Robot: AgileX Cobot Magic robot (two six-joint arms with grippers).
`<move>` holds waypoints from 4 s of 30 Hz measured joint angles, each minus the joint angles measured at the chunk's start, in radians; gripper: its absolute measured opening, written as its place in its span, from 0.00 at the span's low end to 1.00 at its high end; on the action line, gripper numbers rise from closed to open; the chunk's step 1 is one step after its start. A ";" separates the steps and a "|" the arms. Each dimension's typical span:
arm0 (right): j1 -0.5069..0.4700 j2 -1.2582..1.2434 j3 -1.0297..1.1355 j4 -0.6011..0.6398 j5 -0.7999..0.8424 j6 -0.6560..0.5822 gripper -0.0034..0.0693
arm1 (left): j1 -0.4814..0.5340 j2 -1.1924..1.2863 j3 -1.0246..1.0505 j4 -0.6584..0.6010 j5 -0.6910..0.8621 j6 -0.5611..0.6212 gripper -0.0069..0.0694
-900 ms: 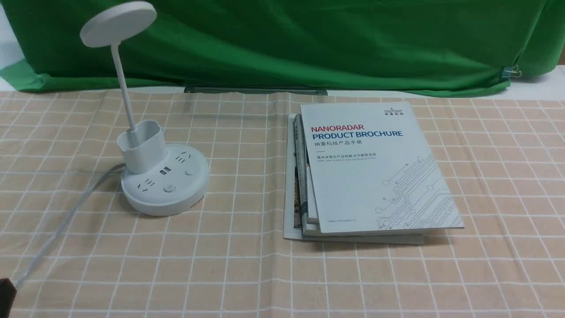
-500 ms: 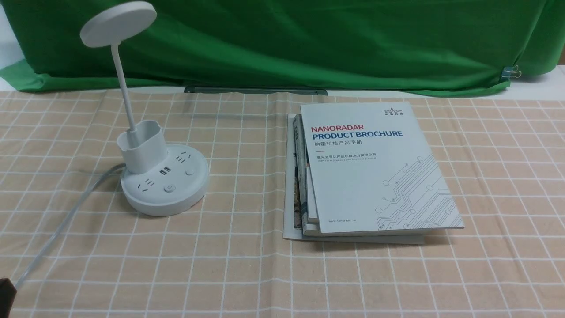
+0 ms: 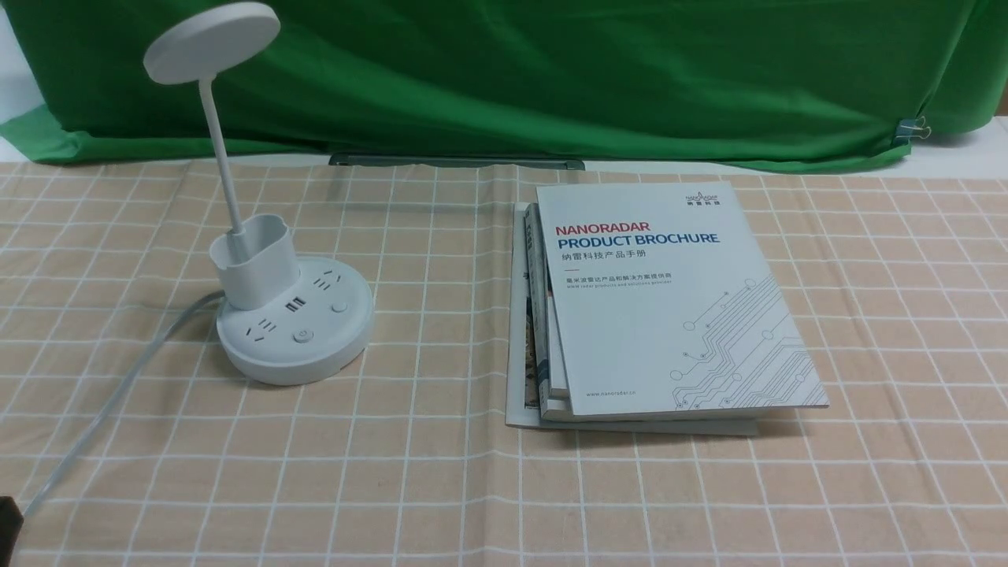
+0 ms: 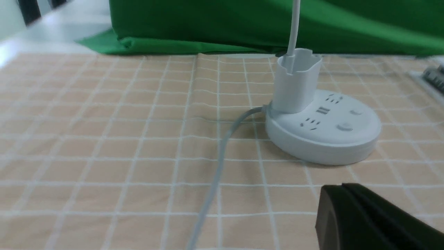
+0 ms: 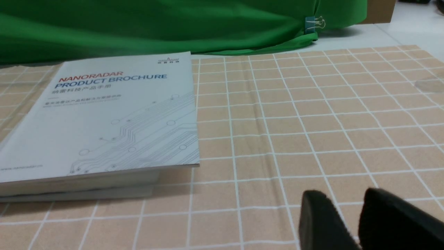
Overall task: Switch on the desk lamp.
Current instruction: Use the left arm to press the button switch on the lamp holder
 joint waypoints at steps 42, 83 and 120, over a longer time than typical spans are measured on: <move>0.000 0.000 0.000 0.000 0.000 0.000 0.38 | -0.008 0.694 -0.539 -0.270 0.093 -0.149 0.09; 0.000 0.000 0.000 0.000 0.000 0.000 0.38 | -0.315 1.915 -1.280 0.146 0.262 -0.317 0.09; 0.000 0.000 0.000 0.000 0.000 0.000 0.38 | -0.315 1.926 -1.286 0.157 0.221 -0.355 0.09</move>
